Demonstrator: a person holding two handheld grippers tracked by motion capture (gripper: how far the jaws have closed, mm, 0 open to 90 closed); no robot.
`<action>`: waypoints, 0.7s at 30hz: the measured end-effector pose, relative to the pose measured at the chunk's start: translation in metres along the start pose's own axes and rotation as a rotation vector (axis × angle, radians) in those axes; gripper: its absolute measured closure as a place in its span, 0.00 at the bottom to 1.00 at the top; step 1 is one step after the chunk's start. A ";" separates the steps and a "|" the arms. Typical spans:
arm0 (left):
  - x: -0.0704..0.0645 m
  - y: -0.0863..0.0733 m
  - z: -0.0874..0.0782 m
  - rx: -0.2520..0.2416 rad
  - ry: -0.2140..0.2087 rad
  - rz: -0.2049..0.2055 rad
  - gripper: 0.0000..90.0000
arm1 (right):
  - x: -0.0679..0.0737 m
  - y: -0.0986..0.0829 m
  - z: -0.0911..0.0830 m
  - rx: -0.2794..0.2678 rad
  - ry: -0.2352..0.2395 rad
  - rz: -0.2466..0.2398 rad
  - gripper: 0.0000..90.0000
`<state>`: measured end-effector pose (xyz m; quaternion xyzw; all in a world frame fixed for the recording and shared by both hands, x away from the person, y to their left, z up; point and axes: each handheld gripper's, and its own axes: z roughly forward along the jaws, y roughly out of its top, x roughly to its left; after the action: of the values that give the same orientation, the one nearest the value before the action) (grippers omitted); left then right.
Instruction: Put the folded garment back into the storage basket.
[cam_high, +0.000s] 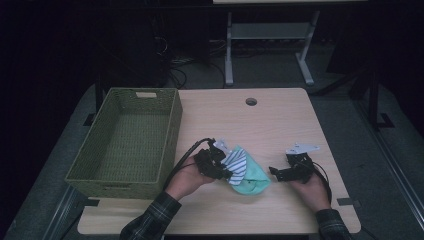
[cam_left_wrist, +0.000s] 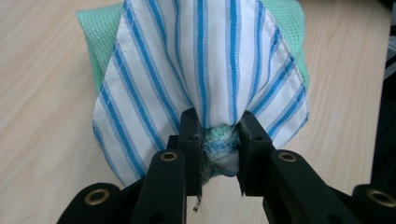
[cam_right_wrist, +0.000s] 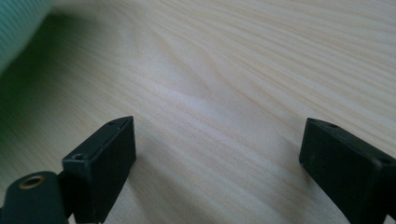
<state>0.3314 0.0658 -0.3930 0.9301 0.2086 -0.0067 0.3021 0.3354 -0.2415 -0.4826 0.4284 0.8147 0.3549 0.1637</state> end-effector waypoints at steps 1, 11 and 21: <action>0.000 0.001 -0.003 -0.002 0.002 0.000 0.83 | 0.000 0.000 0.000 0.000 0.000 0.000 0.11; 0.008 0.009 -0.034 -0.022 0.016 -0.005 0.82 | 0.000 0.000 0.000 -0.001 0.000 0.001 0.11; 0.015 0.017 -0.071 -0.039 0.063 -0.003 0.82 | 0.000 0.000 0.000 0.000 0.000 0.003 0.11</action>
<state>0.3443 0.0989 -0.3277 0.9236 0.2194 0.0264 0.3132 0.3352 -0.2414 -0.4826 0.4299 0.8140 0.3550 0.1632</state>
